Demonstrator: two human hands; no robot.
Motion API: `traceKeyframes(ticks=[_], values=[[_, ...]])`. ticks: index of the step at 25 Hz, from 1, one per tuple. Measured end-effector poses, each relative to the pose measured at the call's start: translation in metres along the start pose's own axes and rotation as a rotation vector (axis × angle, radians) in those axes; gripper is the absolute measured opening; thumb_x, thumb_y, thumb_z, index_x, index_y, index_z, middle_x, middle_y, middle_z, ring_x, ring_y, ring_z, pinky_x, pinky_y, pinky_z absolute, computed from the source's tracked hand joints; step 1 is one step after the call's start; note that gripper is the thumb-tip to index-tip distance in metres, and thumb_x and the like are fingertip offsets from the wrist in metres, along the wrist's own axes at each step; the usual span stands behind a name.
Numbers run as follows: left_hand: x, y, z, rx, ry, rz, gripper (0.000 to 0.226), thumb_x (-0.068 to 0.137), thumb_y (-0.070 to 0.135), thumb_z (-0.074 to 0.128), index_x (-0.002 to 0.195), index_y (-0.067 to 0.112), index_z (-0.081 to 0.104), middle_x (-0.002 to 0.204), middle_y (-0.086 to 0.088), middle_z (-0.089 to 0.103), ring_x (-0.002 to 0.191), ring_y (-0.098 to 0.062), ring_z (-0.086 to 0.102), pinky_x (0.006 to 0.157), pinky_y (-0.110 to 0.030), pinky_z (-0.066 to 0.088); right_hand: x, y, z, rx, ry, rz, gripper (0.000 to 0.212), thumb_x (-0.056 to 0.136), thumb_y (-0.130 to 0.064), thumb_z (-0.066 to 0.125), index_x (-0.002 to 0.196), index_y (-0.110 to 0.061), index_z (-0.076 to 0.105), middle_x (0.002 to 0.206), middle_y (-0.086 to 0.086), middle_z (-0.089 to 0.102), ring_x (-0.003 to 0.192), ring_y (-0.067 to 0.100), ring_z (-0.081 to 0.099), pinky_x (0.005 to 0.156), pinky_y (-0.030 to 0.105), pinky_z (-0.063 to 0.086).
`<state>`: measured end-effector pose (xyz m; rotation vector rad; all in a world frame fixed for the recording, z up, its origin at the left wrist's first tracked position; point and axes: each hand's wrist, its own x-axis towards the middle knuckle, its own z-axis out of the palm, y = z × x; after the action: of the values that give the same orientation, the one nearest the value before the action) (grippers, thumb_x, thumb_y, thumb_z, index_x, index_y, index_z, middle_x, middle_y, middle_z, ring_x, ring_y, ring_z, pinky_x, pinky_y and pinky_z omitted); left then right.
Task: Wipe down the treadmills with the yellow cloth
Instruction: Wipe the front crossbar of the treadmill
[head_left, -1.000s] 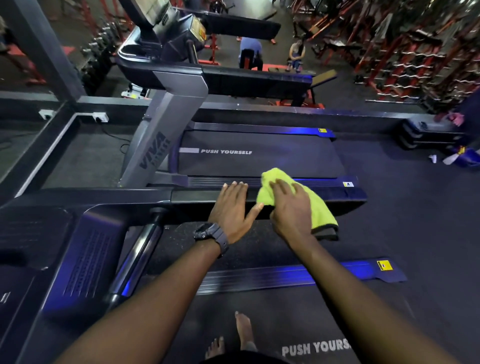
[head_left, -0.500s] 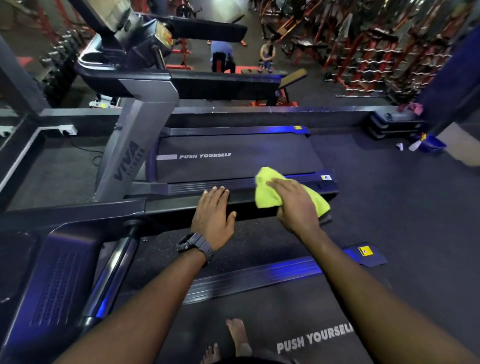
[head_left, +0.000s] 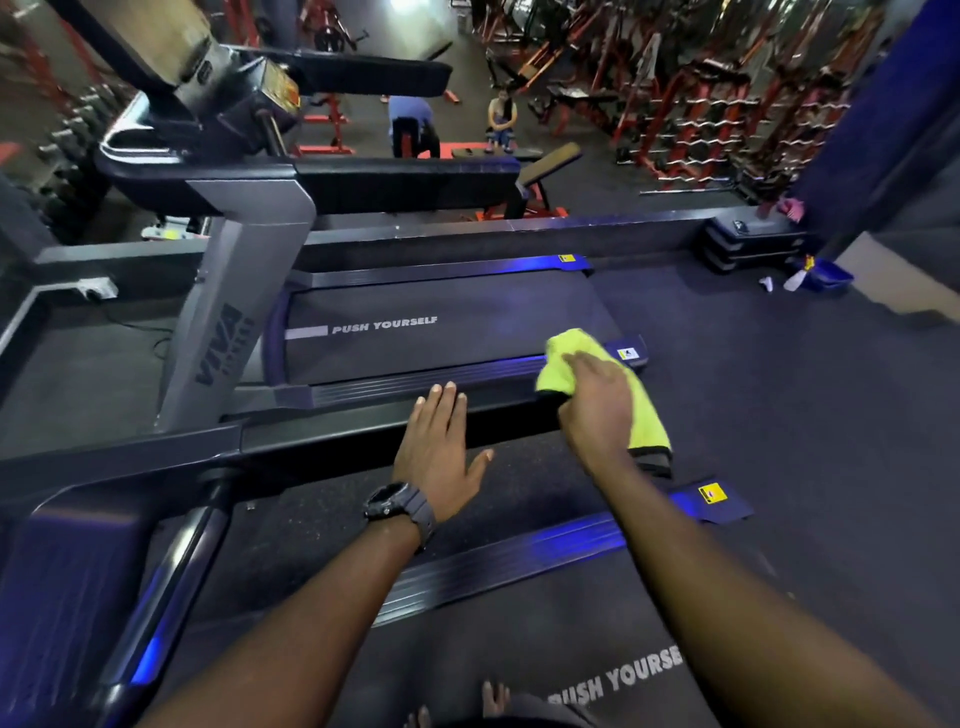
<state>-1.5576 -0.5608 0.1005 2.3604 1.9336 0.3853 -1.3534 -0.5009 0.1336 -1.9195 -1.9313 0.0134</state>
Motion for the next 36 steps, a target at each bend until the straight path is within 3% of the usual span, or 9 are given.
traceKeyframes(ticks=[4, 8, 13, 18, 23, 27, 30, 33, 36], values=[[0.0, 0.003, 0.008, 0.019, 0.039, -0.018, 0.078, 0.089, 0.055, 0.034, 0.142, -0.001, 0.041, 0.153, -0.018, 0.035, 0.144, -0.033, 0.029, 0.118, -0.049, 0.021, -0.008, 0.013, 0.008, -0.01, -0.085, -0.496, 0.084, 0.053, 0.008, 0.068, 0.133, -0.018, 0.061, 0.138, 0.005, 0.061, 0.12, 0.038, 0.058, 0.104, 0.047, 0.047], [-0.002, 0.002, 0.012, 0.058, 0.06, -0.034, 0.075, 0.091, 0.053, 0.036, 0.144, 0.0, 0.038, 0.155, -0.017, 0.032, 0.146, -0.032, 0.024, 0.119, -0.049, 0.02, 0.009, 0.05, -0.012, 0.066, 0.028, 0.054, 0.073, 0.056, 0.009, 0.063, 0.124, -0.013, 0.066, 0.13, 0.007, 0.065, 0.113, 0.038, 0.059, 0.101, 0.042, 0.047], [-0.002, 0.006, 0.013, 0.009, 0.124, -0.04, 0.072, 0.09, 0.049, 0.043, 0.142, -0.001, 0.041, 0.152, -0.017, 0.037, 0.143, -0.032, 0.029, 0.119, -0.049, 0.021, -0.007, -0.018, 0.013, 0.053, -0.061, -0.519, 0.075, 0.052, -0.001, 0.073, 0.124, -0.02, 0.067, 0.129, 0.004, 0.066, 0.111, 0.037, 0.063, 0.099, 0.044, 0.051], [-0.003, -0.002, 0.007, 0.048, 0.057, -0.03, 0.071, 0.094, 0.053, 0.035, 0.146, 0.005, 0.037, 0.156, -0.01, 0.031, 0.147, -0.025, 0.023, 0.121, -0.039, 0.012, 0.008, 0.038, -0.005, 0.063, 0.035, 0.074, 0.07, 0.058, 0.004, 0.061, 0.125, -0.016, 0.066, 0.13, 0.005, 0.065, 0.115, 0.039, 0.058, 0.103, 0.042, 0.044], [-0.005, -0.01, -0.006, 0.063, 0.068, 0.001, 0.07, 0.092, 0.052, 0.036, 0.138, 0.002, 0.048, 0.147, -0.015, 0.045, 0.141, -0.031, 0.035, 0.119, -0.043, 0.019, -0.015, -0.013, 0.008, 0.013, -0.101, -0.518, 0.078, 0.055, -0.001, 0.069, 0.13, -0.022, 0.063, 0.135, 0.003, 0.062, 0.117, 0.037, 0.059, 0.101, 0.044, 0.048], [-0.032, -0.04, -0.017, 0.168, 0.047, -0.074, 0.073, 0.091, 0.056, 0.032, 0.141, 0.004, 0.044, 0.15, -0.014, 0.041, 0.141, -0.033, 0.032, 0.118, -0.05, 0.024, 0.015, 0.059, -0.021, 0.011, 0.064, 0.079, 0.067, 0.061, -0.001, 0.056, 0.126, -0.016, 0.064, 0.127, 0.009, 0.066, 0.109, 0.038, 0.059, 0.096, 0.042, 0.047], [-0.037, -0.039, -0.013, 0.158, 0.015, -0.11, 0.078, 0.088, 0.058, 0.034, 0.142, 0.002, 0.043, 0.149, -0.016, 0.041, 0.141, -0.036, 0.032, 0.117, -0.053, 0.024, -0.019, -0.049, 0.012, -0.007, 0.002, -0.201, 0.061, 0.06, 0.0, 0.072, 0.12, -0.014, 0.068, 0.119, 0.01, 0.07, 0.097, 0.04, 0.064, 0.085, 0.043, 0.055], [-0.034, -0.036, -0.014, 0.097, 0.042, -0.144, 0.077, 0.083, 0.056, 0.04, 0.137, 0.001, 0.047, 0.144, -0.016, 0.046, 0.138, -0.036, 0.036, 0.116, -0.052, 0.026, -0.044, -0.089, 0.027, 0.019, -0.132, -0.634, 0.066, 0.066, -0.005, 0.067, 0.13, -0.02, 0.063, 0.135, 0.004, 0.063, 0.114, 0.04, 0.06, 0.098, 0.046, 0.051], [-0.039, -0.048, -0.015, 0.096, 0.044, -0.083, 0.076, 0.084, 0.051, 0.048, 0.145, 0.006, 0.039, 0.153, -0.01, 0.036, 0.144, -0.031, 0.028, 0.12, -0.047, 0.02, -0.011, 0.008, 0.003, -0.019, -0.057, -0.353, 0.078, 0.057, 0.001, 0.058, 0.132, -0.021, 0.061, 0.136, 0.007, 0.061, 0.119, 0.037, 0.058, 0.105, 0.043, 0.045]])
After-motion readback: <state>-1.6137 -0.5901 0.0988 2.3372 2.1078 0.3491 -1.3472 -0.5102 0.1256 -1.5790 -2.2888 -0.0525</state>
